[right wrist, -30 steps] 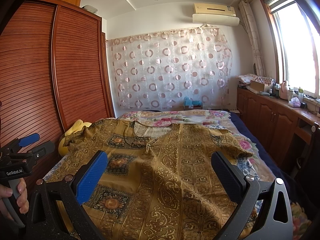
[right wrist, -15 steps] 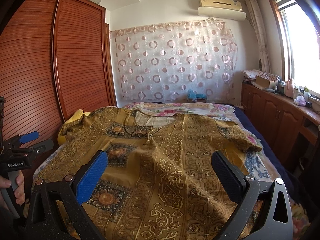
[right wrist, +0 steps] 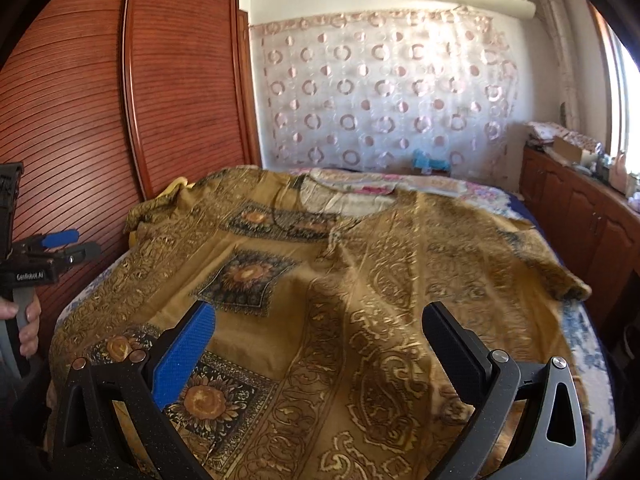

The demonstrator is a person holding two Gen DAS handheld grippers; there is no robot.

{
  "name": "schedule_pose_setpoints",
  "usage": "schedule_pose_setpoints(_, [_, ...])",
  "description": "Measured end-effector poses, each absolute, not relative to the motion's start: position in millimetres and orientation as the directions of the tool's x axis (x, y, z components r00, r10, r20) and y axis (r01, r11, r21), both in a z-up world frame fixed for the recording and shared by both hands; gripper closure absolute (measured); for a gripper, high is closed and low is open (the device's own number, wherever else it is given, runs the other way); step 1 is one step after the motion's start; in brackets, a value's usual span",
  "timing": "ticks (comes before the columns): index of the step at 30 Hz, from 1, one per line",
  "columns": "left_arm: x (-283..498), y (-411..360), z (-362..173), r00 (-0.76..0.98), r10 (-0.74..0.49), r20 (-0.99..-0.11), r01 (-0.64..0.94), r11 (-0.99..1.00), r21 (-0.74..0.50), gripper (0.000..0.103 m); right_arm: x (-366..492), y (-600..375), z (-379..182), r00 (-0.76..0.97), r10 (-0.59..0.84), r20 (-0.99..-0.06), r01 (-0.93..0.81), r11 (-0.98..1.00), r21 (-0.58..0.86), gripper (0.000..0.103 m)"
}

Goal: Fold small clothes

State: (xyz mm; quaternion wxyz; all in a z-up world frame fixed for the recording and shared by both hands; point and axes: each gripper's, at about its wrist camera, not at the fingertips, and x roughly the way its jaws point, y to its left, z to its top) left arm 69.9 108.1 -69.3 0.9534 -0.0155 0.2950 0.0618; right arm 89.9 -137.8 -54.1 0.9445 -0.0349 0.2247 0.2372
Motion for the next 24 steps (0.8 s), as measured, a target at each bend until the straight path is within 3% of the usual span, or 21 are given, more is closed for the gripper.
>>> schedule_pose_setpoints(13, [132, 192, -69, 0.783, 0.126, -0.61, -0.173, 0.985, -0.018, 0.002, 124, -121, -56, 0.713, 0.465, -0.524, -0.526, 0.849, 0.037, 0.0])
schedule_pose_setpoints(24, [189, 243, -92, 0.696, 0.058, -0.716, -0.207, 0.971, -0.123, 0.046, 136, -107, -60, 0.726, 0.429, -0.538, -0.511, 0.86, -0.003, 0.0])
